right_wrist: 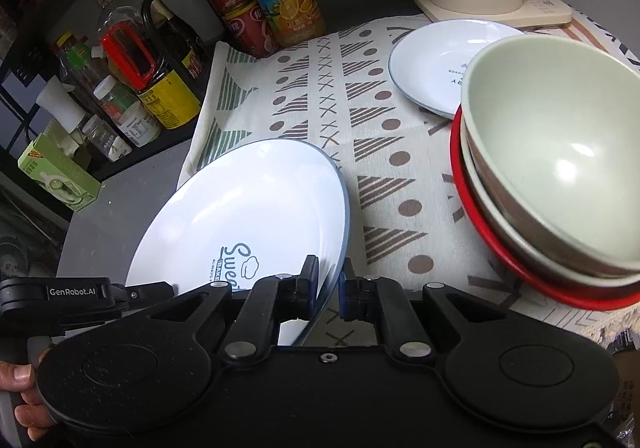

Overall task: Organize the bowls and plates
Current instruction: 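Lower the 'Sweet' plate flat onto the large white plate with both tools, then open both tools and release the 'Sweet' plate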

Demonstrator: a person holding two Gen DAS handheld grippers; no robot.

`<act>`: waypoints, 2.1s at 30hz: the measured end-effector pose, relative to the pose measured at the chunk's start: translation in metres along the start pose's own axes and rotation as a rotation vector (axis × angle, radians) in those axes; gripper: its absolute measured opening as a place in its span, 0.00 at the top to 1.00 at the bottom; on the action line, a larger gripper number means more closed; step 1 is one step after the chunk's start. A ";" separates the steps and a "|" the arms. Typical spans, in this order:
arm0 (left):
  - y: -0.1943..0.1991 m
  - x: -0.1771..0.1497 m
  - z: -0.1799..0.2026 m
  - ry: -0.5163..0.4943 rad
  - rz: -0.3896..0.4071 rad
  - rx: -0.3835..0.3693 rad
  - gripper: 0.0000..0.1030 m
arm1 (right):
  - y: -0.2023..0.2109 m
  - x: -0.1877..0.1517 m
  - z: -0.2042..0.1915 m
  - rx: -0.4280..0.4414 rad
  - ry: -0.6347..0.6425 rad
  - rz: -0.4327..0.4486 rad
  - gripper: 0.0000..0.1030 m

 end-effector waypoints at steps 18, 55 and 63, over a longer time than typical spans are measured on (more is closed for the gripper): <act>0.010 0.019 -0.011 0.069 -0.111 -0.012 0.74 | -0.018 -0.004 -0.007 -0.017 -0.011 -0.016 0.90; 0.058 0.042 0.020 -0.013 0.054 0.055 0.24 | 0.036 0.030 -0.032 0.034 0.013 0.117 0.40; 0.051 0.051 0.062 -0.112 0.054 0.033 0.24 | 0.086 0.048 -0.017 0.010 -0.020 0.247 0.18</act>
Point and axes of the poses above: each gripper's, at about its wrist camera, not at the fingertips, and y roughly against the way its jaws point, z to its right, x to its top, the point moved 5 cm from there along -y, roughly the way its jaws point, and after that the axes turned 14 degrees about -z, right-handed, at the moved point
